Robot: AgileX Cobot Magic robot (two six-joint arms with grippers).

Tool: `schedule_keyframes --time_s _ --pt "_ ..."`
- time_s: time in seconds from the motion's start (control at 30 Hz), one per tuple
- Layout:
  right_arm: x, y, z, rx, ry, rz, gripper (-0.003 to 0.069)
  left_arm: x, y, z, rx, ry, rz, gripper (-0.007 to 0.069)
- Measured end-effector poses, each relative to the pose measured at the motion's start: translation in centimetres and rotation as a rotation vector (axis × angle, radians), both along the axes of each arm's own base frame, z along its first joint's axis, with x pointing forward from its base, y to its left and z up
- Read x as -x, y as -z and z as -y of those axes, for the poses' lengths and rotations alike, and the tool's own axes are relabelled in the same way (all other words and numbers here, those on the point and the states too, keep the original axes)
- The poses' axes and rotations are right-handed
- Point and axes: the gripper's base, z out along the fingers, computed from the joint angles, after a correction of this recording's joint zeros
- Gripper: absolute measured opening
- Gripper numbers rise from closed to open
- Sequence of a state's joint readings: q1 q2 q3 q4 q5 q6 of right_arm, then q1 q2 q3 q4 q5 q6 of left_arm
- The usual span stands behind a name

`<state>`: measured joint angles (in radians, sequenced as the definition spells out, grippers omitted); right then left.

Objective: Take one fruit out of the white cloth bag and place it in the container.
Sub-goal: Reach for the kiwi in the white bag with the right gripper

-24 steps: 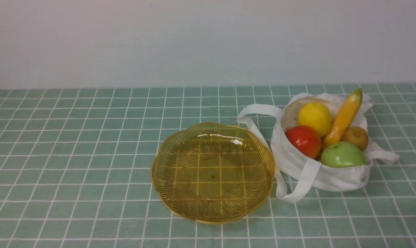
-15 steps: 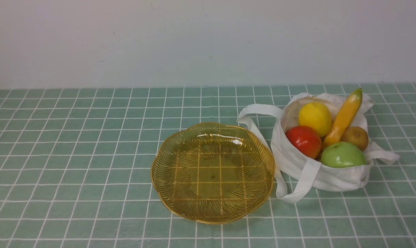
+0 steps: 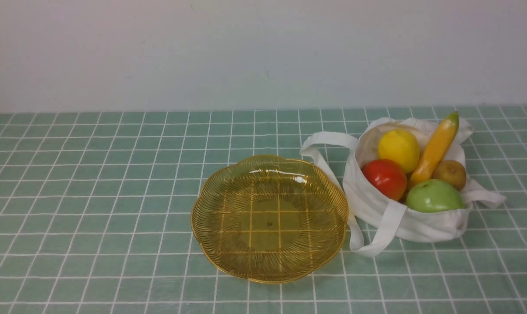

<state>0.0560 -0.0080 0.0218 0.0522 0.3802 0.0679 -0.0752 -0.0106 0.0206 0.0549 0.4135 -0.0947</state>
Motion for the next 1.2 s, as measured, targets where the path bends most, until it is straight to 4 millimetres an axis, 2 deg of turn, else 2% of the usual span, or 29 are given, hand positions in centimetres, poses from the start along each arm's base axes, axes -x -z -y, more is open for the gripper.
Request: schedule_keyframes --time_s 0.8,0.87,0.93,1.03,1.1,1.2 --pt "0.0 0.0 0.0 0.012 0.002 0.000 -0.0014 0.0 0.0 0.0 0.000 0.000 0.000 -0.0008" --pt "0.0 0.0 0.0 -0.049 0.007 -0.002 -0.0014 0.0 0.0 0.0 0.000 0.000 0.000 -0.0008" --pt "0.0 -0.1 -0.5 -0.346 0.019 -0.015 -0.0014 0.0 0.0 0.0 0.000 0.000 0.000 -0.0008" --pt "0.0 -0.3 -1.0 -0.693 0.029 -0.038 -0.0014 0.0 0.0 0.0 0.000 0.000 0.000 -0.0008" --pt "0.0 -0.4 -1.2 -0.824 0.028 -0.051 -0.0014 0.0 0.0 0.0 0.000 0.000 0.000 -0.0008" --pt "0.0 -0.6 -1.3 -0.929 0.027 -0.051 -0.0014 0.0 0.0 0.0 0.000 0.000 0.000 -0.0008"
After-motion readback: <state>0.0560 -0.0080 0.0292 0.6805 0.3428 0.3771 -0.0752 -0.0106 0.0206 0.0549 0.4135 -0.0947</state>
